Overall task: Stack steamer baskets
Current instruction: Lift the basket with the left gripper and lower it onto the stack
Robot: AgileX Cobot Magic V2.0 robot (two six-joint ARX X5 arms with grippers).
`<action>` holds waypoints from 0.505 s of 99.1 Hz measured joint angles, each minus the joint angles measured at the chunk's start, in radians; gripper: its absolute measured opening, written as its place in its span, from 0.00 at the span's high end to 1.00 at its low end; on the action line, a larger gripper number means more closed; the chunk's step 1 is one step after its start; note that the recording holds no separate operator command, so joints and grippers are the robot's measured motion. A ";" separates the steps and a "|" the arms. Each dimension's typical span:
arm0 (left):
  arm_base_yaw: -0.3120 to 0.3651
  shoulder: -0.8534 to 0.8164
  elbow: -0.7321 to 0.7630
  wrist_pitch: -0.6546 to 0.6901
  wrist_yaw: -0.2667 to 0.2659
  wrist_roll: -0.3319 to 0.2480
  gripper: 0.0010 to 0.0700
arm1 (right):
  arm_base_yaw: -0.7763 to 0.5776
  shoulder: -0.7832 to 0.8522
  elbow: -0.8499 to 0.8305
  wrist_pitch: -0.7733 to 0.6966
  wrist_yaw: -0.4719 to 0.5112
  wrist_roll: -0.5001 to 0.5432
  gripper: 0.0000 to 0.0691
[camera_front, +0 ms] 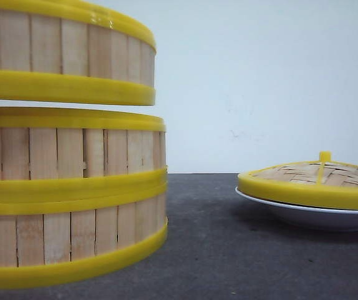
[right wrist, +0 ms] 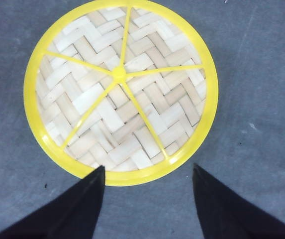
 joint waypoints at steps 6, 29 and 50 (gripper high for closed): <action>0.000 0.006 0.000 0.012 0.000 -0.005 0.97 | 0.000 0.000 0.000 0.000 0.000 0.000 0.51; 0.000 0.048 0.000 0.014 0.000 -0.013 0.97 | 0.000 0.000 0.000 0.000 0.000 0.000 0.51; 0.000 0.089 0.000 0.042 0.027 -0.015 0.97 | 0.000 0.000 0.000 0.004 0.000 0.000 0.51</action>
